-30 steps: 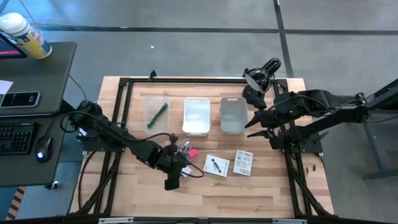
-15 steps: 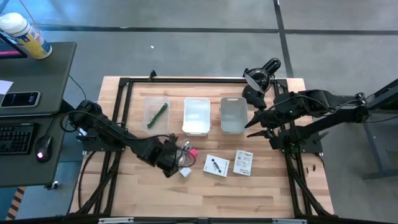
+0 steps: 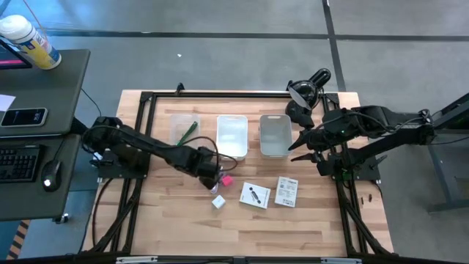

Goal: Pick and place items into bin
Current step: Put the black USB cord into the transparent bin

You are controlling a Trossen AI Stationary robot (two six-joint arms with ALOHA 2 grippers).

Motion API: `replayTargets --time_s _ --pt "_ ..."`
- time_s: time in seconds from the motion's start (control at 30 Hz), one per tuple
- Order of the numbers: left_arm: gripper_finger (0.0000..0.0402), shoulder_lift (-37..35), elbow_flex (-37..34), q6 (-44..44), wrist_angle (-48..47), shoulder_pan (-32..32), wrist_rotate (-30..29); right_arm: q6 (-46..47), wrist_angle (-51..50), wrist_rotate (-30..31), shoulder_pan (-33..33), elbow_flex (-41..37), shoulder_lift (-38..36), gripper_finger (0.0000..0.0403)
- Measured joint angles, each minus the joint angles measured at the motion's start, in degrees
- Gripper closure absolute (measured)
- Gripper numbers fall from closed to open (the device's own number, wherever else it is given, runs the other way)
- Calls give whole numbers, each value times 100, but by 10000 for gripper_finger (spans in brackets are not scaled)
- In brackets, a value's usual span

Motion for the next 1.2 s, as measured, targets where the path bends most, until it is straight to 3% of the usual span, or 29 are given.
replayTargets --time_s 0.33,0.9,1.2 --pt "242 440 -7 77 35 50 258 13 -7 7 0 -4 -77 258" --pt "196 454 -3 -273 71 126 382 59 -2 54 0 -4 -252 258" --pt "188 911 -7 -223 442 126 473 260 42 50 0 -4 -269 258"
